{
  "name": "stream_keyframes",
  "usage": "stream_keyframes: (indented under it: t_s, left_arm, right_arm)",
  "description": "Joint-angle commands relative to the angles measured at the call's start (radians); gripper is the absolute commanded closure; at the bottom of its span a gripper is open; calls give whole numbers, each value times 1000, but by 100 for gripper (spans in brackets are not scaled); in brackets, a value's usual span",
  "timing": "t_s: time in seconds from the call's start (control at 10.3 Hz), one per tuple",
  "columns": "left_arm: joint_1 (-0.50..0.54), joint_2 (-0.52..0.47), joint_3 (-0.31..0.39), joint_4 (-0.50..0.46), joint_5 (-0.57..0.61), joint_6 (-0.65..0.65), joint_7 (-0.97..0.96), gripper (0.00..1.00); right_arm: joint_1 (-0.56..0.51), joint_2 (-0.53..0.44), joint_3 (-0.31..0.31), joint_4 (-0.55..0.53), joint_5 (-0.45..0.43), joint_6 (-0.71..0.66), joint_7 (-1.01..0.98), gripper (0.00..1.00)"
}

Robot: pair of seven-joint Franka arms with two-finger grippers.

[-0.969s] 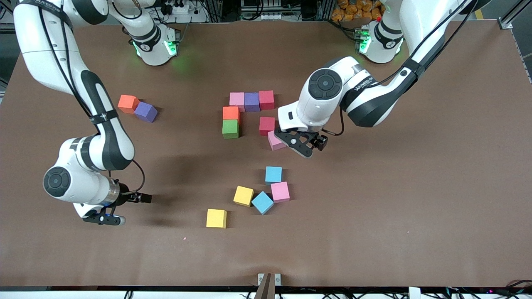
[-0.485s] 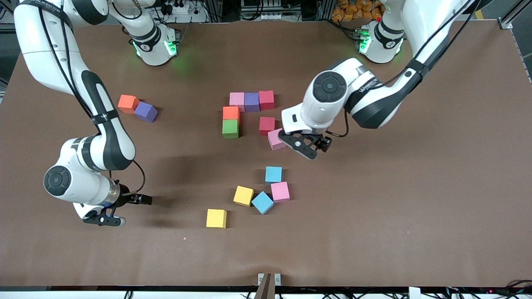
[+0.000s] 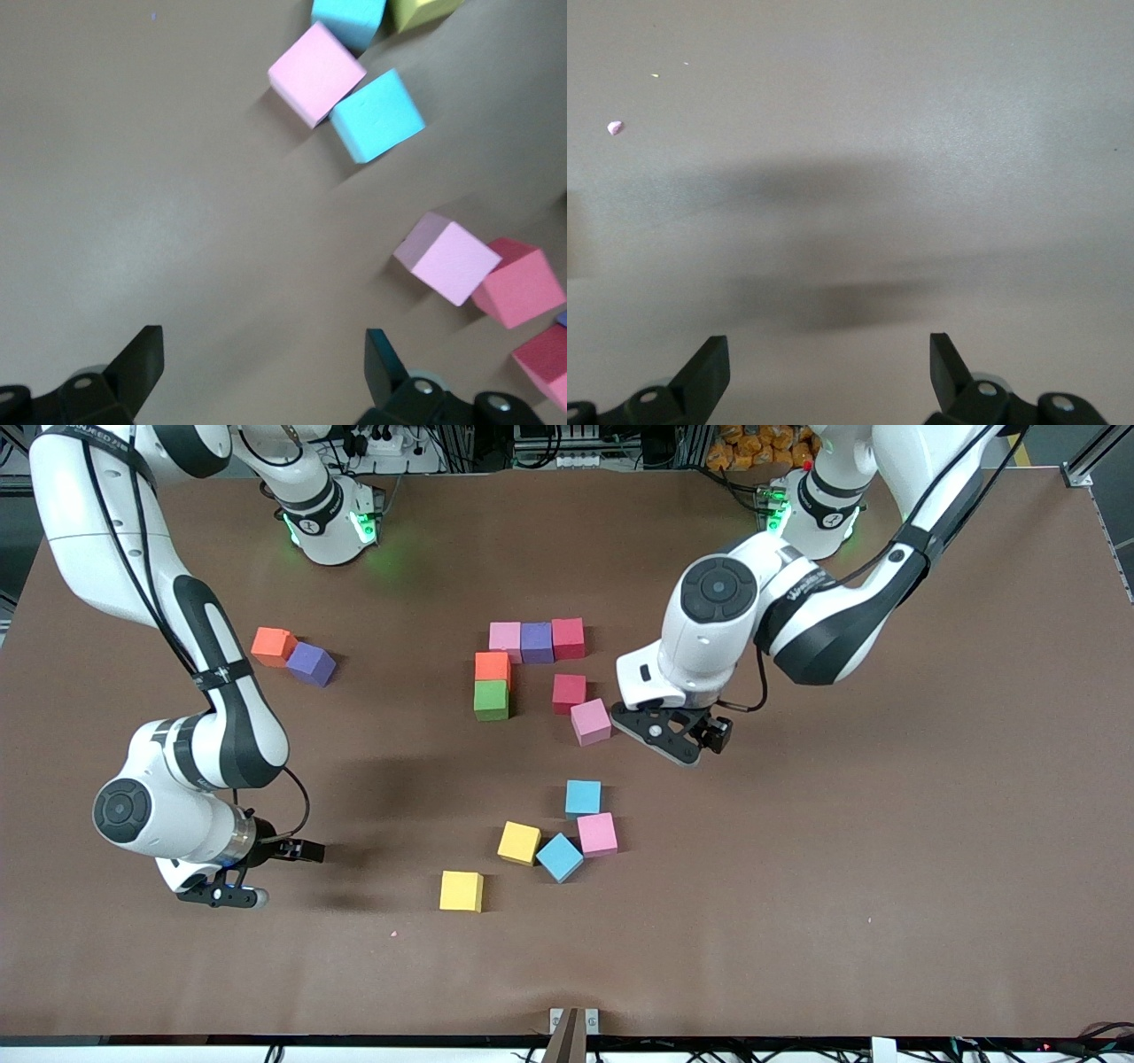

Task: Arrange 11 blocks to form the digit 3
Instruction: 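Move the left gripper toward the pink cube beside the cluster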

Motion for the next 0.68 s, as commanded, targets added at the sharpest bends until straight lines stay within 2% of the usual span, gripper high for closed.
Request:
stream_keyframes:
  t_s: [0.0,0.1,0.29,0.58]
  left_arm:
    - [-8,-2,-1,-10,8,-18,7,0]
    - [-8,0,-2,-13,7,-58,35,0]
    - [-32,32,-1,-13,11,-51,50,0]
    - [-57,116,7,-3,19,85,30,0]
  right_arm:
    - [-2,-13,19,-3,1,-28,-8,0]
    - [-1,-13,30,-6,1,-35,-10,0]
    - [-3,-26,54,-4,3,-137,-24,0]
    - [-8,-36,73,-3,3,-270,-34,0]
